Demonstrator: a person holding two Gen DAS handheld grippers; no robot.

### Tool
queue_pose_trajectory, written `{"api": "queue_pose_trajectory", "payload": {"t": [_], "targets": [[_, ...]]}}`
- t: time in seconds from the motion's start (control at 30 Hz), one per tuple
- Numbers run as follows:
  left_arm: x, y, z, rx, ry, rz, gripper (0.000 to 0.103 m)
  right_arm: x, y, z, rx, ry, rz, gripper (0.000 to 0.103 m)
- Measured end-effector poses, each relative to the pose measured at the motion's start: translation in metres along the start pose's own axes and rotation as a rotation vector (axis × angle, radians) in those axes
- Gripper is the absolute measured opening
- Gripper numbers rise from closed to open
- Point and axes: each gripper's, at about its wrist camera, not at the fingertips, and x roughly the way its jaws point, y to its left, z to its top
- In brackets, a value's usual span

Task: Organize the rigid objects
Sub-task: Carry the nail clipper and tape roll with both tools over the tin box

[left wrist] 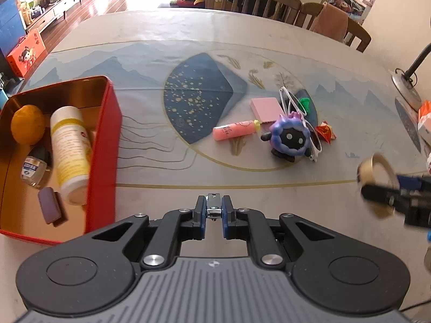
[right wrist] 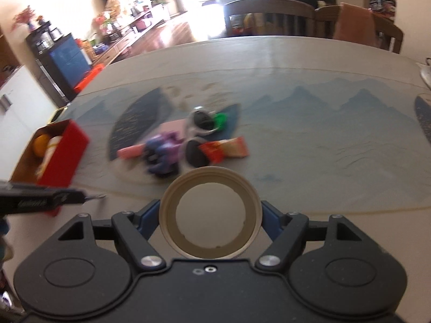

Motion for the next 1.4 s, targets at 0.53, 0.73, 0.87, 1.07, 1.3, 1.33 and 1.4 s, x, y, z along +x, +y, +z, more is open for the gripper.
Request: {"api": "queue_pose_trajectory", "payload": {"t": [0.53,0.73,0.87,1.07,1.3,1.33,1.4], "targets": [[-0.033,0.049,0.009,-0.011,-0.038,-0.072,0.011,-0.005,0.085,-0.004,-0.070,0.019,0.011,0.076],[-0.049,0.075,0.018,-0.011,-0.065,-0.095,0.011,0.002,0.125,0.005,-0.107,0.012,0.017,0.076],[-0.061,0.094,0.025,-0.008,-0.093,-0.106,0.011,0.008,0.154,0.014,-0.139,0.000,0.025,0.076],[-0.075,0.128,0.038,-0.013,-0.130,-0.104,0.011,0.018,0.193,0.025,-0.172,-0.017,0.038,0.076],[-0.080,0.169,0.045,-0.024,-0.151,-0.076,0.011,0.034,0.236,0.036,-0.207,-0.018,0.055,0.076],[-0.079,0.175,0.045,-0.026,-0.149,-0.073,0.011,0.037,0.242,0.037,-0.214,-0.017,0.055,0.076],[-0.076,0.185,0.045,-0.030,-0.145,-0.063,0.011,0.044,0.254,0.039,-0.227,-0.014,0.062,0.076]]}}
